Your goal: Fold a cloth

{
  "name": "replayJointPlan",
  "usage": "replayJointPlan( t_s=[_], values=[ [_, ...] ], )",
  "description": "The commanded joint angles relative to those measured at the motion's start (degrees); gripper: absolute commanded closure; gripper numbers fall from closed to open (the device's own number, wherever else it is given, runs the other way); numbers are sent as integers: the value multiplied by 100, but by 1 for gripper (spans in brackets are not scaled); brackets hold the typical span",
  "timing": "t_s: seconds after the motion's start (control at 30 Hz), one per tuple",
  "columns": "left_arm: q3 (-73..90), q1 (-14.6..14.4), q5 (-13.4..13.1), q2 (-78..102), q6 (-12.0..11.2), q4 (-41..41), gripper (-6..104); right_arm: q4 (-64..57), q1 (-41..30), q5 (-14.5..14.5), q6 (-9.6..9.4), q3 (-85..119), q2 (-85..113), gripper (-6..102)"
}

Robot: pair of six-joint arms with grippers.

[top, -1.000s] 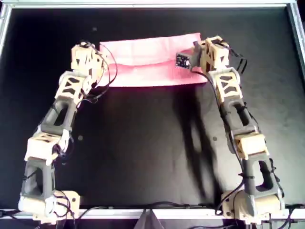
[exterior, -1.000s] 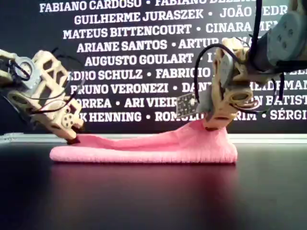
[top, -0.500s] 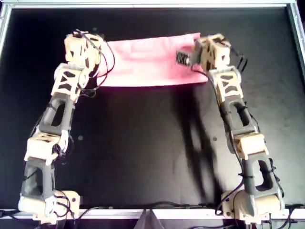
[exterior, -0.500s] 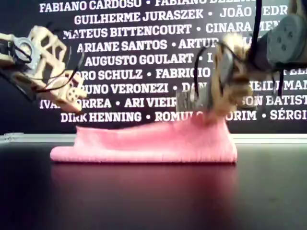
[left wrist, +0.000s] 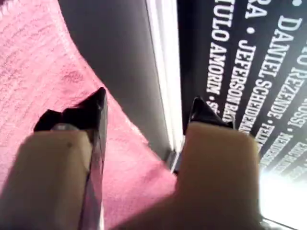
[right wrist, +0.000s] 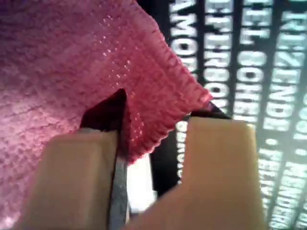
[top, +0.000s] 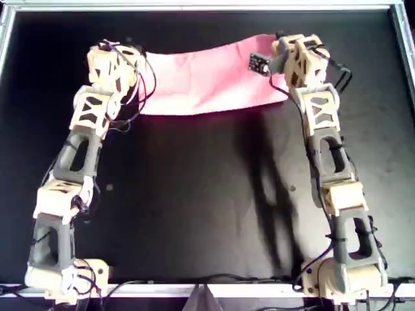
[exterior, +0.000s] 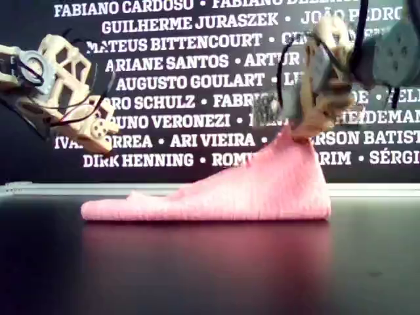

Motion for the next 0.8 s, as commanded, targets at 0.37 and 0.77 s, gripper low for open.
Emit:
replayJointPlan(
  t_s=[0.37, 0.77],
  values=[
    [-325, 141, 18, 316, 18, -35, 36, -26, 9, 18, -264, -325, -387, 34],
    [-316, 44, 18, 2707, -88, 4025, 36, 4500, 18, -79, -264, -316, 2637, 34]
  ],
)
